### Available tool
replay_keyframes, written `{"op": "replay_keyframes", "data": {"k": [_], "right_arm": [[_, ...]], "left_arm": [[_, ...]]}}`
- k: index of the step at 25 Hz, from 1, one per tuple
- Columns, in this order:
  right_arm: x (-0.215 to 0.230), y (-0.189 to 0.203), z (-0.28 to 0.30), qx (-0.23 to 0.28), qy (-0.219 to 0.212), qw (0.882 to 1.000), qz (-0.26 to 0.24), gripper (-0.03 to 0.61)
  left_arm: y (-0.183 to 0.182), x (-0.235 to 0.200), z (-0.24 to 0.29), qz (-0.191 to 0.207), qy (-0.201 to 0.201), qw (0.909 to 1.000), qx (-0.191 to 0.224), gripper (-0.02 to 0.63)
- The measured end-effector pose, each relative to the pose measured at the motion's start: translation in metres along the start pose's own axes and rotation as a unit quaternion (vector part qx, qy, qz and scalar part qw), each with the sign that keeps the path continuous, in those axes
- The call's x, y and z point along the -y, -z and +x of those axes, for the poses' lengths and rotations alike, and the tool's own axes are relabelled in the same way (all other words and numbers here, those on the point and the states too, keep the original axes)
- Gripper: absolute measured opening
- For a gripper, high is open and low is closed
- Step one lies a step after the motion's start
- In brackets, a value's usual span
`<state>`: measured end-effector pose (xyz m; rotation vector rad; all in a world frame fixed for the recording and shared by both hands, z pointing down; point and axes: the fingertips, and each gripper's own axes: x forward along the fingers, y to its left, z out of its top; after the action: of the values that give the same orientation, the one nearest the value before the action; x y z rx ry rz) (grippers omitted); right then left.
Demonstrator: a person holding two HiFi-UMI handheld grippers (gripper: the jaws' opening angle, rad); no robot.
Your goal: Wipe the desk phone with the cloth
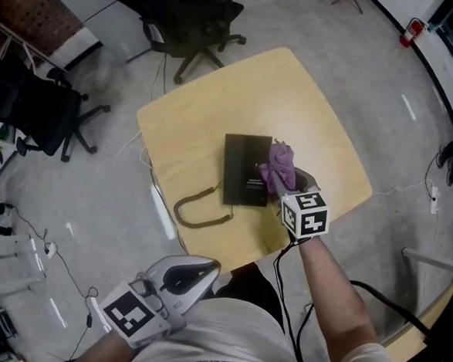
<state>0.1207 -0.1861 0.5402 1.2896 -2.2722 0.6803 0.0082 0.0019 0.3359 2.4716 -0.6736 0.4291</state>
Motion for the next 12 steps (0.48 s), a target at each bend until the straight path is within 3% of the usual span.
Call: {"op": "replay_keyframes", "data": {"k": [12], "right_arm": [[-0.022,0.05,-0.019,-0.035,0.003,0.999,0.019,0.121]], "left_arm": [[0.007,0.003,-0.004,-0.001,0.021,0.9997,-0.01,0.005]]}}
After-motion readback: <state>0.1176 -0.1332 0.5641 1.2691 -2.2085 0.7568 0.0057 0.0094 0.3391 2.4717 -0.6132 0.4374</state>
